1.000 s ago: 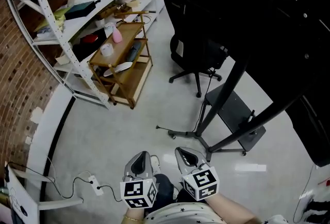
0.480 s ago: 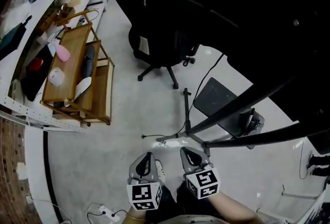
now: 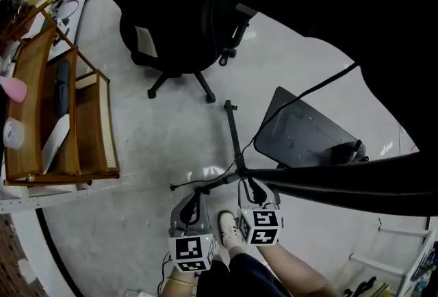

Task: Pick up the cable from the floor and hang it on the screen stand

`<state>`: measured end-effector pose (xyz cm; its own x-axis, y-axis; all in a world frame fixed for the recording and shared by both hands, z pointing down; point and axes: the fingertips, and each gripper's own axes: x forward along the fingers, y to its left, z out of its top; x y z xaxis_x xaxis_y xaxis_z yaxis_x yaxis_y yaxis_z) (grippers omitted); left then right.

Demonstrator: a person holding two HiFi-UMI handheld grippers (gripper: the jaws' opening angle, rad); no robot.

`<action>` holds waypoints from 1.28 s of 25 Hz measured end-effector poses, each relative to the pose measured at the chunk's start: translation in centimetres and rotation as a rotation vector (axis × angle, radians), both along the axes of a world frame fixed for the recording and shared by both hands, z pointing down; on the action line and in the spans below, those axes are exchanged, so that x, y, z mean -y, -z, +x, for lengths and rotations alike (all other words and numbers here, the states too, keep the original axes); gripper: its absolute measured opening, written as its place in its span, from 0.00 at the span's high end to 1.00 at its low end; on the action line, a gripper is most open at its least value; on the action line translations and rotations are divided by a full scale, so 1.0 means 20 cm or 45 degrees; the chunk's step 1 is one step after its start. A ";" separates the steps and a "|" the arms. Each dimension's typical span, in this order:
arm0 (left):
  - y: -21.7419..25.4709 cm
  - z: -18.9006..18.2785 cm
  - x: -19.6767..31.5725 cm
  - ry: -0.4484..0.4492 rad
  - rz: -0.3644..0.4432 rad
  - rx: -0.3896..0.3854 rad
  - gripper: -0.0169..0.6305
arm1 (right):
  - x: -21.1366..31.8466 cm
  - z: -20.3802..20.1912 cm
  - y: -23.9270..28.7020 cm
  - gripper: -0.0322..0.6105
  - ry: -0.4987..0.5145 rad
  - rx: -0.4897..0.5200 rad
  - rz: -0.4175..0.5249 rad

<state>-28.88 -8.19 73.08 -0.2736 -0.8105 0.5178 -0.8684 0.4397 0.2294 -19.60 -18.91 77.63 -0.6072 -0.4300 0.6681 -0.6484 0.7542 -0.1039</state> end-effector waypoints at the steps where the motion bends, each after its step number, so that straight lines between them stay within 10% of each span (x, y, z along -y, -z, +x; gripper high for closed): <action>1: -0.09 -0.01 0.04 -0.010 -0.003 0.001 0.96 | 0.05 -0.01 -0.10 0.84 -0.057 -0.013 -0.008; 17: -1.05 -0.14 0.25 -0.103 -0.093 -0.011 0.96 | 0.51 -0.12 -1.10 0.78 -0.407 -0.165 0.040; 20: -1.08 -0.16 0.24 -0.083 -0.100 -0.016 0.96 | 0.53 -0.12 -1.13 0.91 -0.384 -0.206 0.079; 32: -0.83 -0.07 0.12 -0.129 -0.097 0.039 0.96 | 0.06 -0.12 -0.88 0.92 -0.064 -0.089 0.036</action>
